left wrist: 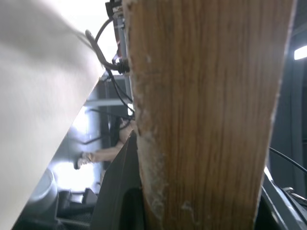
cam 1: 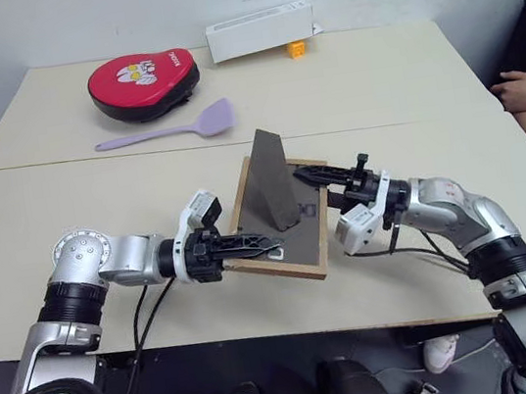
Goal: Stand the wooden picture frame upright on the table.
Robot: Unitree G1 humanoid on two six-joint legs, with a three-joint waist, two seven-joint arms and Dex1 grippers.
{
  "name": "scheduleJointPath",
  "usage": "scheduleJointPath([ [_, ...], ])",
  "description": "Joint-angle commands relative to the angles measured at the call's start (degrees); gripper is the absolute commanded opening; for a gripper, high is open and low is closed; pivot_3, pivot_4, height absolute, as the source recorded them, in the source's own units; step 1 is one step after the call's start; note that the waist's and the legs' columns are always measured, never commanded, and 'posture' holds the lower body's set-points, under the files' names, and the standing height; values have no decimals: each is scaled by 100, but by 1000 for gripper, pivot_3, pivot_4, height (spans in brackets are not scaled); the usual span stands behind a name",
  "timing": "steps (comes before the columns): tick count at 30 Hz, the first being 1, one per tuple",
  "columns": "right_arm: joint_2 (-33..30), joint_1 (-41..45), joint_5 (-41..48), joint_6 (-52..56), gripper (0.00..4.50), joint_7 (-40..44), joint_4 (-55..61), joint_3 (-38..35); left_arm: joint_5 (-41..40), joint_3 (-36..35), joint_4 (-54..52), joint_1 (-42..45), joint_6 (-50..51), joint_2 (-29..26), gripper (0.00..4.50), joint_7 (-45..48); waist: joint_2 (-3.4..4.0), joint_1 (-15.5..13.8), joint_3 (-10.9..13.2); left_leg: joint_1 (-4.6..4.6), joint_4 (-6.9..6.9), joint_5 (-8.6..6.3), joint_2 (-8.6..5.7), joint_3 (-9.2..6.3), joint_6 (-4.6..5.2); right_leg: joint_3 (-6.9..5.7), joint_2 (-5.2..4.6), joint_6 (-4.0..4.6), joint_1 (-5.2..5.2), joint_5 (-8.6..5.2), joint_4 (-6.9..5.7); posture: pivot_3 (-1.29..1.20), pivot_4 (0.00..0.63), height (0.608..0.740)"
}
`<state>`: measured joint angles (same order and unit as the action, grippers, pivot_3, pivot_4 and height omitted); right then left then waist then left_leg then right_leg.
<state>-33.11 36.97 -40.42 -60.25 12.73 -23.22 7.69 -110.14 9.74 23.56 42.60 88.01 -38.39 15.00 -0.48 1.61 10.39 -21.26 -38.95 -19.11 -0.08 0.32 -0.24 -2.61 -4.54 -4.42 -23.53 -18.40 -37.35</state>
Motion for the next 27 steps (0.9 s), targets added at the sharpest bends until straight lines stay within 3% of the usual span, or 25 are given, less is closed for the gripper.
scheduleJointPath([
  [1, 12, -41, 65, -63, 1283, -426, 180, 40, -286, -238, -53, 199, -48, -108, 2340, -79, 0, 3, 0, 0, 0, 0, -1, 0, 0, 0, 0, 0, 0, 0, 0, 0, 150, 740],
  [4, -45, -33, 43, -33, 1271, -552, 226, 116, -286, -187, 133, 242, 126, -304, 3238, -10, 0, 12, 0, 1, 1, 0, -4, 2, 0, 2, 0, 0, -1, 0, -3, 0, 150, 740],
  [12, -221, -72, 77, -122, 1271, -737, 279, 231, -286, 290, 281, 289, 449, -1201, 3262, 789, 1, 26, 0, 4, 7, 2, -5, 1, -5, 10, 7, 3, -8, -2, -7, 0, 150, 740],
  [14, -282, -102, 118, -148, 1271, -757, 334, 227, -141, 245, 312, 165, 449, -1502, 3262, 760, 0, 21, 0, 3, 7, 2, -5, 1, -4, 11, 7, 4, -8, -3, -7, 0, 150, 740],
  [16, -375, -174, 323, -138, 1271, -674, 388, 205, 506, -172, 173, -128, 335, -1733, 3262, 754, 1, 19, 0, 4, 9, 2, -5, 1, -4, 12, 7, 4, -9, -3, -5, 0, 150, 740],
  [19, -643, -555, 1597, 109, 1271, -42, 614, 288, 2470, -1121, -996, -1308, -1717, -2178, 3262, 1991, 2, 49, 0, 8, 24, 2, -6, 1, -4, 24, 9, 6, -13, -4, -3, 0, 150, 740],
  [21, -770, -1016, 3442, 1072, 1271, 901, 1154, 456, 3870, -1702, -1639, -2079, -3809, -2108, 3262, 2937, 1, 16, 2, 6, 36, 2, -2, 1, -5, 20, 8, 9, -17, -6, 8, 0, 150, 740],
  [23, -840, -1516, 5537, 2785, 1271, 1874, 2004, 421, 4342, -2250, -1949, -2357, -4738, -1708, 3262, 3073, 2, -40, 2, 1, 29, 2, 6, -6, -6, 9, 7, 12, -10, -6, 40, 0, 150, 740],
  [27, -1133, -1970, 7656, 5025, 1271, 2799, 2830, -76, 5749, -2349, -2716, -2709, -6349, -1444, 4163, 3760, 6, -136, 3, 4, 2, -5, 5, -25, 5, -3, -6, 10, 16, -4, 41, 0, 150, 740],
])
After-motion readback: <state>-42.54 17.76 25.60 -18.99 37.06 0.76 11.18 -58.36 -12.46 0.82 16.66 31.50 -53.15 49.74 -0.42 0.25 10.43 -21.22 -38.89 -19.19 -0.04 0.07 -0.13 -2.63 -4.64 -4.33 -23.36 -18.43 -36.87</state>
